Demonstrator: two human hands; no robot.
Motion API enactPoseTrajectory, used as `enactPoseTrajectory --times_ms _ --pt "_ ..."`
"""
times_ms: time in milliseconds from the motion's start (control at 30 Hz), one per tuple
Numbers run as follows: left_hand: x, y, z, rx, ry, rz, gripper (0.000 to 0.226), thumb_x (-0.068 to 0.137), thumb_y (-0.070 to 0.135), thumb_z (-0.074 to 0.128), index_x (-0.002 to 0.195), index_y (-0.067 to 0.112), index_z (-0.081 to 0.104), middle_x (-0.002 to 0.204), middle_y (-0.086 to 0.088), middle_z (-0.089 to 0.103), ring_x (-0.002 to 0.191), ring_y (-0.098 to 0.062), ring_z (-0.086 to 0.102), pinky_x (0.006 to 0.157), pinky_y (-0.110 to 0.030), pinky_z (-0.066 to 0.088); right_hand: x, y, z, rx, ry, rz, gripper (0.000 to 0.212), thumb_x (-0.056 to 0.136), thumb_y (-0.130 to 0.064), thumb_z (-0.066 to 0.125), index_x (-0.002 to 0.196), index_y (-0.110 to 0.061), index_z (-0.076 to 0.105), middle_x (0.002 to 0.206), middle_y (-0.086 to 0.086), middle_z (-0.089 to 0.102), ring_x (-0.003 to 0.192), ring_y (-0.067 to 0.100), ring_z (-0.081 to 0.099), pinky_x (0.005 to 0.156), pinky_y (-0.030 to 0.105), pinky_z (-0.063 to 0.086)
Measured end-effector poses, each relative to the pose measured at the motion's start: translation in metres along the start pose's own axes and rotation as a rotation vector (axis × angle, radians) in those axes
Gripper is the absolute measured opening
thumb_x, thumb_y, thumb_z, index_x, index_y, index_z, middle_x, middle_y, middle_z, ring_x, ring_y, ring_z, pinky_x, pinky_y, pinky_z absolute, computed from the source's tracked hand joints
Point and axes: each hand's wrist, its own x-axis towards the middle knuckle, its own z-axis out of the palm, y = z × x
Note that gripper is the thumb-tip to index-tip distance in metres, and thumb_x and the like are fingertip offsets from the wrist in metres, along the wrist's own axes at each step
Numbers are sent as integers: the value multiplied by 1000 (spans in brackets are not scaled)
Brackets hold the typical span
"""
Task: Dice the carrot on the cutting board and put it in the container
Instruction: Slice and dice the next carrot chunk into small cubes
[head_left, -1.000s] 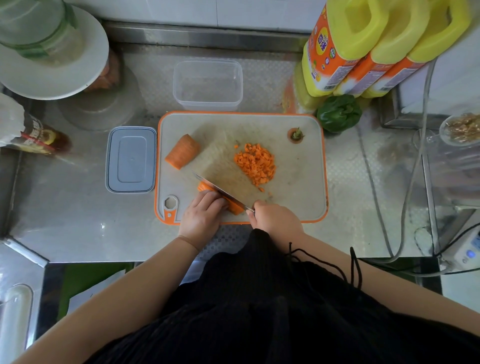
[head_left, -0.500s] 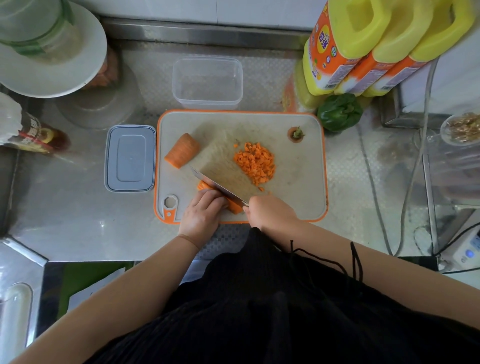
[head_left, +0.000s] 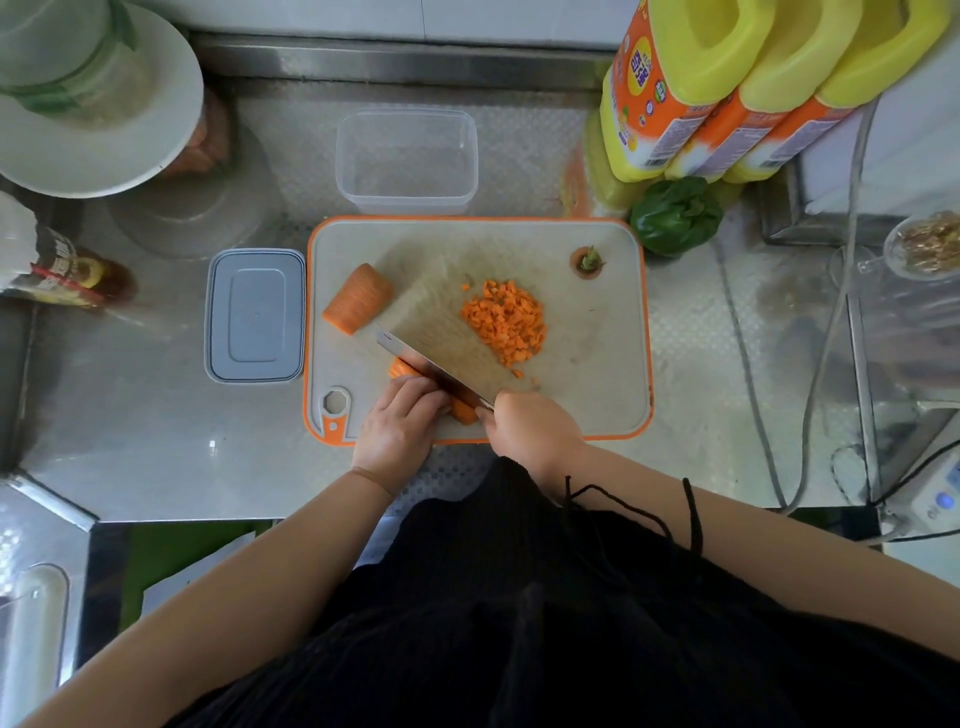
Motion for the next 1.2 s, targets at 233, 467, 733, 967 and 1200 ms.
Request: enactPoseTrajectory --times_ms 233,467,733,967,1200 --pt "13 6 -19 101 -4 110 17 95 17 58 91 7 71 94 -9 66 88 -28 60 72 -39 56 -2 3 -5 -26 -15 -44 29 102 -32 40 80 -14 45 63 -2 41 63 23 49 58 33 36" --pt "79 32 -66 220 -196 97 35 100 33 36 99 13 65 100 -8 64 93 -32 56 92 -41 33 -5 -4 9 -113 56 -36 20 98 -15 45 107 -6 60 102 10 66 92 31 64 65 31 39" --pt "125 48 -50 444 -1113 24 74 99 58 2 99 20 66 97 -3 61 109 -25 51 98 -41 32 -6 -4 7 -106 45 -73 27 100 -16 39 115 -4 58 109 13 65 97 33 63 67 32 38" --pt "137 52 -56 401 -1054 15 83 96 61 0 98 14 69 89 -3 64 92 -23 53 98 -41 36 -9 -1 1 -147 111 -94 39 104 -33 32 108 -5 59 92 10 65 84 31 62 61 31 36" --pt "45 24 -72 -5 137 175 10 99 17 56 98 7 60 94 -13 62 87 -27 56 82 -32 44 -14 -2 -16 1 58 -38 40 103 -38 32 106 -6 56 95 11 63 91 30 60 67 35 41"
